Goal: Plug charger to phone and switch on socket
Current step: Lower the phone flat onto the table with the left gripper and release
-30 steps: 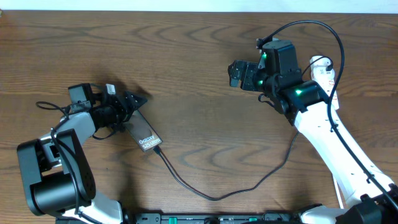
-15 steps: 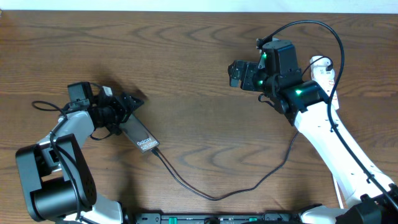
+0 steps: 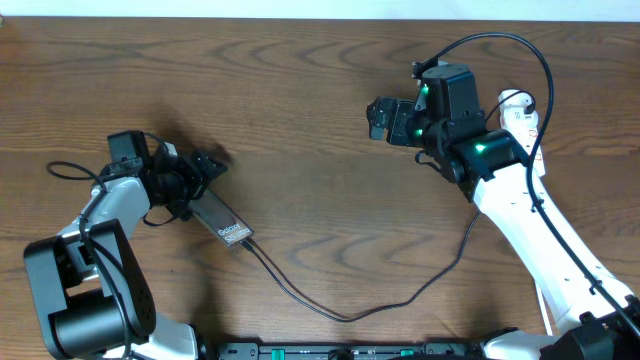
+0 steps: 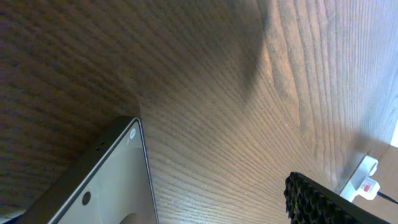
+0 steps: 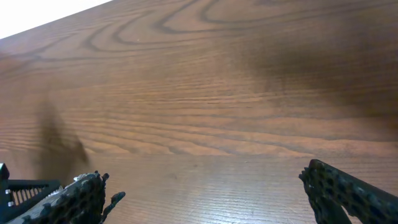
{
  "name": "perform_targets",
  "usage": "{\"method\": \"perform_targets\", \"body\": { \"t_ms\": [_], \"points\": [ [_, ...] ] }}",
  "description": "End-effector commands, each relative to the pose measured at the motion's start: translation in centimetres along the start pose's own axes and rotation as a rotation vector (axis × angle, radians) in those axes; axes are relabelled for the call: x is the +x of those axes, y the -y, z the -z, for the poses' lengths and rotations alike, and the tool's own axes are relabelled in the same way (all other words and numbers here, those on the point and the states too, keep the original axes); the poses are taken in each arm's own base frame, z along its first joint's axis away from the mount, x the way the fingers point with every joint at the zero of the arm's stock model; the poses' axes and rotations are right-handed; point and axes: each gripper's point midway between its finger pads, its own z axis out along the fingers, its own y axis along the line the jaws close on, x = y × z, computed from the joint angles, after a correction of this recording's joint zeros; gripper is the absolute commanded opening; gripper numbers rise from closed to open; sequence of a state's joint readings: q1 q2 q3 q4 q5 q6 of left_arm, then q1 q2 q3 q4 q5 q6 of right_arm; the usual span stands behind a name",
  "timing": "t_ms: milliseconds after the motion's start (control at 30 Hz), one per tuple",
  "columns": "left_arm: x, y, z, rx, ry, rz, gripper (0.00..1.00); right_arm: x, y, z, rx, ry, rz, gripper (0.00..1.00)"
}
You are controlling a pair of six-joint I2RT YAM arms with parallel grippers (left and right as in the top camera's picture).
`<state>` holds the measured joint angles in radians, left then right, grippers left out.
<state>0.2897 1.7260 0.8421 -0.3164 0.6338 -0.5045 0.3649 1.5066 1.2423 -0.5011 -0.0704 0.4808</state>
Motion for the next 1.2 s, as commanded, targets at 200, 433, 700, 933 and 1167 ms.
{"method": "perform_targets", "body": {
  "t_ms": [200, 433, 700, 933, 1167],
  "points": [
    [3.6, -10.2, -1.6, -0.382, -0.060, 0.137, 0.89, -0.4, -0.2, 0.5, 0.001, 0.018, 0.018, 0.99],
    [4.1, -10.4, -1.5, -0.396, -0.080, 0.147, 0.89, -0.4, -0.2, 0.5, 0.001, 0.019, 0.018, 0.99],
    [4.5, -11.6, -0.9, -0.466, -0.084, 0.152, 0.89, -0.4, -0.2, 0.5, 0.001, 0.018, 0.018, 0.99],
    [5.0, -11.8, -0.7, -0.477, -0.103, 0.161, 0.89, -0.4, -0.2, 0.5, 0.001, 0.018, 0.018, 0.99],
    [5.1, -11.8, -0.7, -0.479, -0.105, 0.162, 0.90, -0.4, -0.2, 0.5, 0.001, 0.017, 0.018, 0.99]
  ]
}}
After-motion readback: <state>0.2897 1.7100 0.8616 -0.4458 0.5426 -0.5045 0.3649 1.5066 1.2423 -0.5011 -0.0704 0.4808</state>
